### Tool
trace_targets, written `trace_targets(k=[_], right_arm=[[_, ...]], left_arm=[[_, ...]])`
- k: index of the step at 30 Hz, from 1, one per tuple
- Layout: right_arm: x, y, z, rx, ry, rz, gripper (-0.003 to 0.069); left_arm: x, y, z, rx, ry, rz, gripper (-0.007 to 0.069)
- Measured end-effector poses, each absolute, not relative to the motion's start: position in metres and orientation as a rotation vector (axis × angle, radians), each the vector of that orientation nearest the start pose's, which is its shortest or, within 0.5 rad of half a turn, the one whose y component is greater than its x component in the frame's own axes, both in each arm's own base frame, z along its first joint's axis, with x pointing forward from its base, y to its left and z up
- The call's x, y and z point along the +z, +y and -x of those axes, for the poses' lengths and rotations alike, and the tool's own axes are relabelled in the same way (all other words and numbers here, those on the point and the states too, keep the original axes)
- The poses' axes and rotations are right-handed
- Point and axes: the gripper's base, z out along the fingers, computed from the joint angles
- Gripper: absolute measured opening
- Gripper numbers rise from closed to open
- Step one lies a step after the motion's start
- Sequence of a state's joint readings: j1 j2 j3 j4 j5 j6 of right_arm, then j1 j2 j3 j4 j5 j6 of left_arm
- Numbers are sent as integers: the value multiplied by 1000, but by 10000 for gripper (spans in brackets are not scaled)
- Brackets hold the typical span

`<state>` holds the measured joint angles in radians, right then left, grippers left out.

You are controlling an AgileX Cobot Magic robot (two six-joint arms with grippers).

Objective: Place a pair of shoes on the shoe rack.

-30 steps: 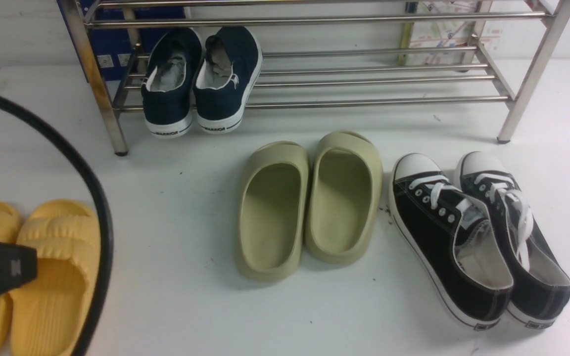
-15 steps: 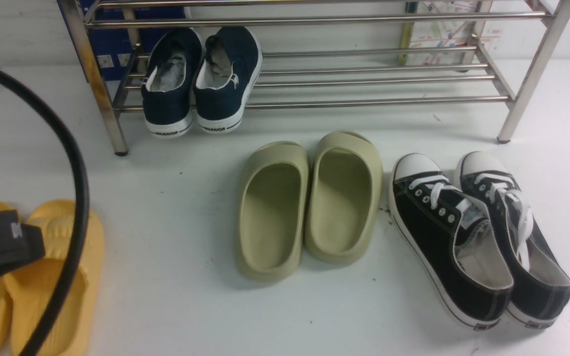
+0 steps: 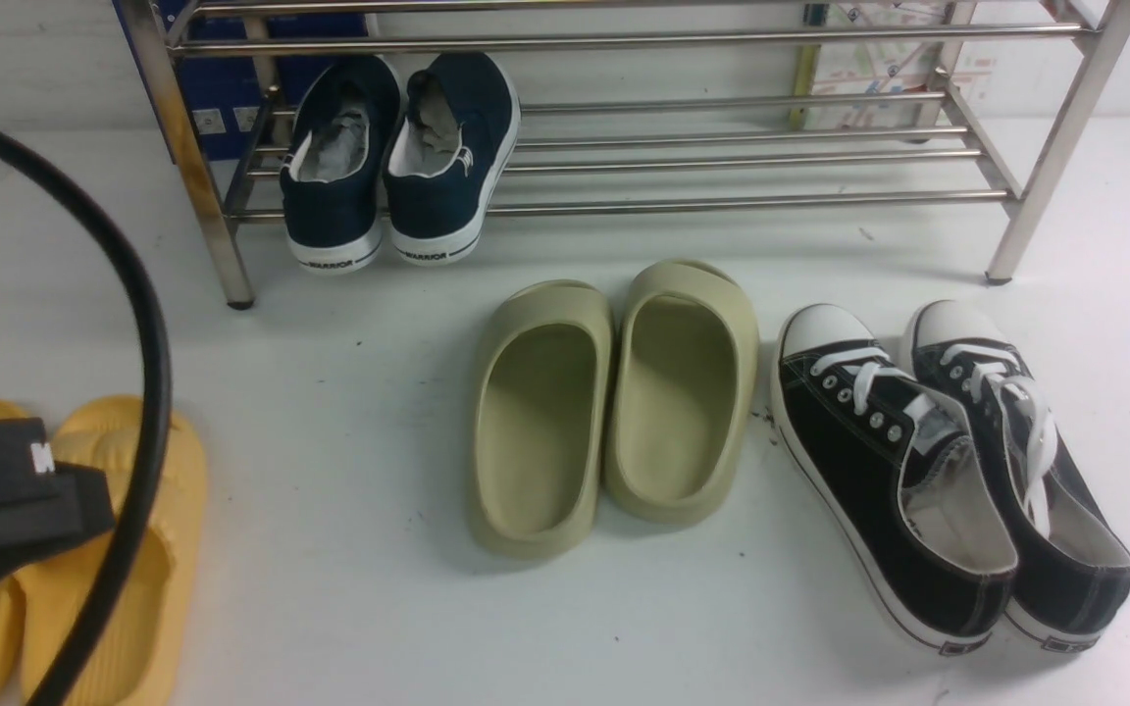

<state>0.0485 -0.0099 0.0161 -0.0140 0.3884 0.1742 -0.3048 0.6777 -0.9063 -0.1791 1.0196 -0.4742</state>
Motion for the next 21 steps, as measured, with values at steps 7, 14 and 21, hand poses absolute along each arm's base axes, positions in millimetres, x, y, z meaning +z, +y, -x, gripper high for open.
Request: trace_targets(k=[7, 14, 21], right_arm=[[173, 2, -52, 139, 1877, -110, 246], [173, 2, -52, 139, 1877, -110, 246], [173, 2, -52, 139, 1877, -110, 246]], left_arm=[[371, -45, -96, -624, 2327, 225, -13], [371, -44, -96, -620, 2327, 224, -13], [359, -33, -95, -449, 2309, 202, -13]])
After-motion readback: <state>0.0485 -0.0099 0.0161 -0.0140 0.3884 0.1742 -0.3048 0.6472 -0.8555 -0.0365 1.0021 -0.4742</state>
